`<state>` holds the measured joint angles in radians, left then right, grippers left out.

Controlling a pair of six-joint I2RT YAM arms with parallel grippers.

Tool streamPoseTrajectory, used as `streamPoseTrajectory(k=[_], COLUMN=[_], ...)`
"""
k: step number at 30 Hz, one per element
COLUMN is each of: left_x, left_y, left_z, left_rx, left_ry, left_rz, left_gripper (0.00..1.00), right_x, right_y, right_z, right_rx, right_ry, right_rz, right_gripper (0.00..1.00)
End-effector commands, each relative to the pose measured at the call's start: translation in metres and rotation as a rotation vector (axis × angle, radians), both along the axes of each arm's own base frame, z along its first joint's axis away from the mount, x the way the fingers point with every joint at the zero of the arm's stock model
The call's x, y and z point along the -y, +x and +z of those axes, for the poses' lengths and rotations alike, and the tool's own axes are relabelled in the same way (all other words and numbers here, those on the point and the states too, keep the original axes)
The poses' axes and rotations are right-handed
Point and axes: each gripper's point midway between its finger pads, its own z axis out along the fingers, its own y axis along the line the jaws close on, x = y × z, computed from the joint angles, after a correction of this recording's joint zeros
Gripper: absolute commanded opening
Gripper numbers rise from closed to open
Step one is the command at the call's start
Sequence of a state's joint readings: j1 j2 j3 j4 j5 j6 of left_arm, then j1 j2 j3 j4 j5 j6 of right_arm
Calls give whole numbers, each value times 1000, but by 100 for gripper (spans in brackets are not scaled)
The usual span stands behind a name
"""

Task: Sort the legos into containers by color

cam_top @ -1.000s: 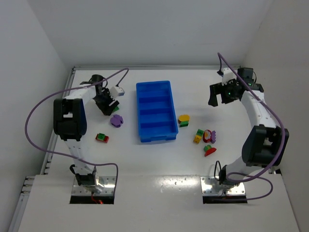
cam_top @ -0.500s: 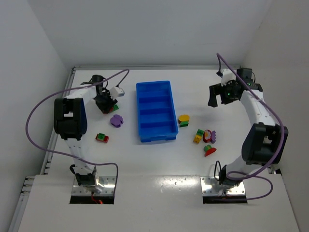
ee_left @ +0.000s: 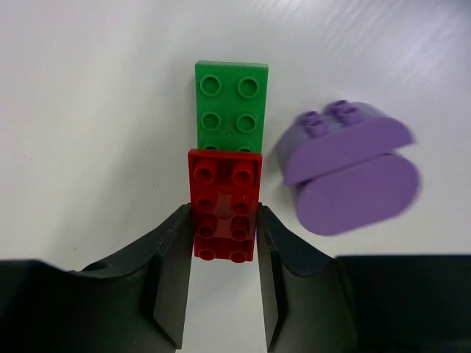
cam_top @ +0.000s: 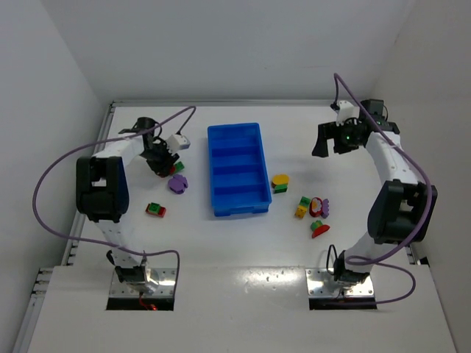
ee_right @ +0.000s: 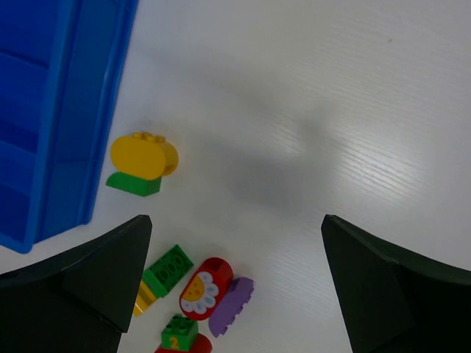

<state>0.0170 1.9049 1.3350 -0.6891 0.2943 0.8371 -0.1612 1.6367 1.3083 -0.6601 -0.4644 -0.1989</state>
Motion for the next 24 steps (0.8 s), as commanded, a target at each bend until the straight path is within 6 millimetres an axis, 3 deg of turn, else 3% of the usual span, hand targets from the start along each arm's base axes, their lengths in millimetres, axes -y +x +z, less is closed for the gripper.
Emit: streamPoseTrajectory(k=[1,4,5,9,12,15,21,24], left_x=[27,39,51,69,90,119,157,170], left_y=[1,-3,-7,-7,-10,-17,-22,-24], left_z=[58,95,112,147,178,201,228,238], left_rx=[130,218,253,331,387,420,438,454], left_ry=[-140,-189,-204,-215,-250,-283,-336,-350], left_rz=[-28,-56,-81,-106,-121,-163,-173,-179], left_gripper=[1,0,0,0,0,0,0,0], right_x=[-22,-33,-44,-74,-102,-145,-204,-231], right_y=[24,35,38,48,51,53,52,54], right_z=[38,54,59,86,96,118,130,122], right_rx=[80,92,99,98,64,75,44,31], right_ry=[119,215,260,409,498,539,576,568], right_rz=[19,2,23,35,49,130,214,230], right_gripper=[100,100,100,93,92,88,83,82])
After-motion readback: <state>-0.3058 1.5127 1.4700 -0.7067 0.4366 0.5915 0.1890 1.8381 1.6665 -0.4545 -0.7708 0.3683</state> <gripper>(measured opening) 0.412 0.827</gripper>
